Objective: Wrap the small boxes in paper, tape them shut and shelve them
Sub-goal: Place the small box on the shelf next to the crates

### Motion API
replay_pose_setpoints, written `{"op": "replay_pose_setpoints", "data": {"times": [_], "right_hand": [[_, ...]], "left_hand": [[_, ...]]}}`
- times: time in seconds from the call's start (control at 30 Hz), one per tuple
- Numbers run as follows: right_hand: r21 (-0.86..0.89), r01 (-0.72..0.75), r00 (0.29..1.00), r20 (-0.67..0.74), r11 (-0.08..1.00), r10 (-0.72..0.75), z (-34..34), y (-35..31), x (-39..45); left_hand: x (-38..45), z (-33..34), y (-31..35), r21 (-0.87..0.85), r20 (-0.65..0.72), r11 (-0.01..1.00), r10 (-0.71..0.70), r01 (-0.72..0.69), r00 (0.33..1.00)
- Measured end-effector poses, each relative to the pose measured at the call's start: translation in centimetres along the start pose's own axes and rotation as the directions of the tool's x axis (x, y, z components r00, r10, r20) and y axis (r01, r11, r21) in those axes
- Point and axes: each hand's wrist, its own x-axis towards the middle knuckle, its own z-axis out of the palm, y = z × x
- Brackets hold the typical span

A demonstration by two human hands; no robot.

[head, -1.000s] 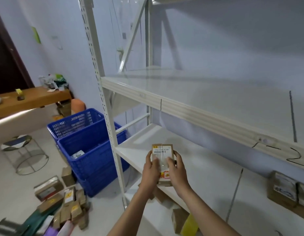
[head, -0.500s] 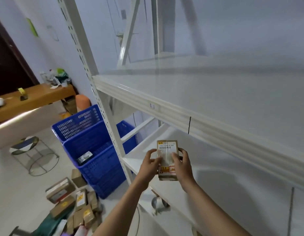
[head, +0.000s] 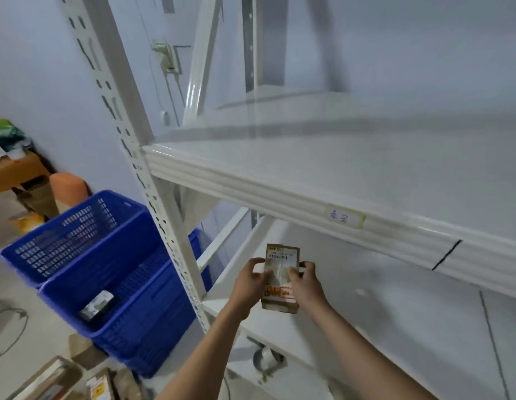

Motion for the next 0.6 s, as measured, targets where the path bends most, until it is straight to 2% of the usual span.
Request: {"op": "replay_pose_setpoints", "data": {"times": [0.07,0.3,0.47,0.6], "right_hand": [[-0.031,-0.029,0.999,-0.02,0.999,0.029,0.9,0.0,0.3],[-0.196,-0.173,0.98,0.061,0.965,0.188,3.0,-0.8,0.3],[-0.237,-0.044,0.996,0.062,0.97,0.06,4.8,1.0,2.0],[-0.285,-0.01,0.999,0.042,0.958,0.023,6.0,0.8,1.0]], "left_hand": [[1.1,-0.7,-0.6,0.024,0.043,1.0,-0.009,0.008,0.999],[4.1,-2.1,-1.7,0.12,0.187,0.992,0.003,-0.026,0.982],[4.9,-2.5,-2.0,0.246,0.255,0.963,0.049,-0.114,0.966],[5.3,-3.0,-2.7,0.44,0.261,0.874,0.094,-0.205,0.961]]}}
